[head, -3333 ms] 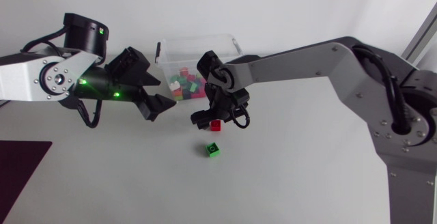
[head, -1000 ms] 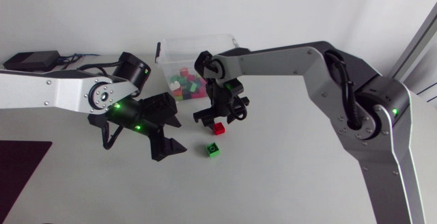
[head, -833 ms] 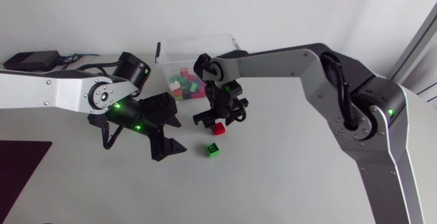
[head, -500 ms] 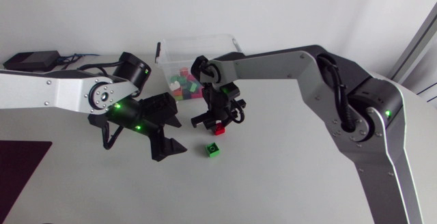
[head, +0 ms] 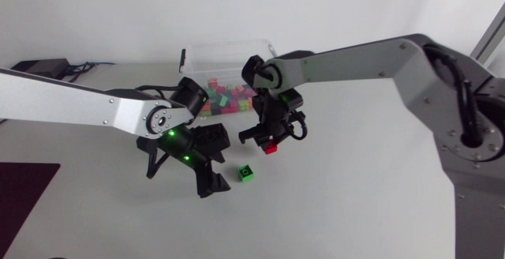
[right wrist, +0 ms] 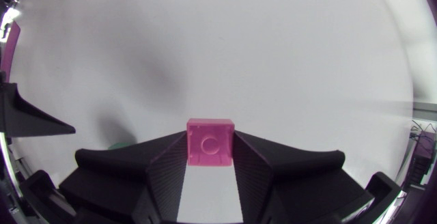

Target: Place the duplo bricks in the container

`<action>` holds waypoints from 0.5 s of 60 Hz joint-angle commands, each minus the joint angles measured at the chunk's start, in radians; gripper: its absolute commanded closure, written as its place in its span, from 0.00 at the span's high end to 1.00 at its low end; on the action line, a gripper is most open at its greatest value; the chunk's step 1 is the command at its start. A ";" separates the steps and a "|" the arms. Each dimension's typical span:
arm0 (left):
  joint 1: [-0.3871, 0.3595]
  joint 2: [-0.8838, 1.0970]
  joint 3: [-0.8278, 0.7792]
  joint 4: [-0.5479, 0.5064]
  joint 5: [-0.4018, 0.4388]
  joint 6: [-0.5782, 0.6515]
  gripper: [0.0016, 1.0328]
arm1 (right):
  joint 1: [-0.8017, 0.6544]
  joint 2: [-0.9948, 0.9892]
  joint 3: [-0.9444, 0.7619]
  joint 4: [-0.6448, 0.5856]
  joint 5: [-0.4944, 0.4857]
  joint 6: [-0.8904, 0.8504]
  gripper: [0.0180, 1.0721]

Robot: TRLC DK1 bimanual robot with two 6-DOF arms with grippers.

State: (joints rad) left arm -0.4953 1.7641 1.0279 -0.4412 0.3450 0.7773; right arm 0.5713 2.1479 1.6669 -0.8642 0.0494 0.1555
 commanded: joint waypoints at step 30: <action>-0.137 0.227 0.294 -0.152 -0.189 -0.142 0.75 | -0.189 -0.253 -0.168 0.047 -0.052 -0.053 0.29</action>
State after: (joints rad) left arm -0.6189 1.9453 1.2755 -0.5629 0.1692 0.6605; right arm 0.4023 1.9301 1.5333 -0.8261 0.0036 0.1253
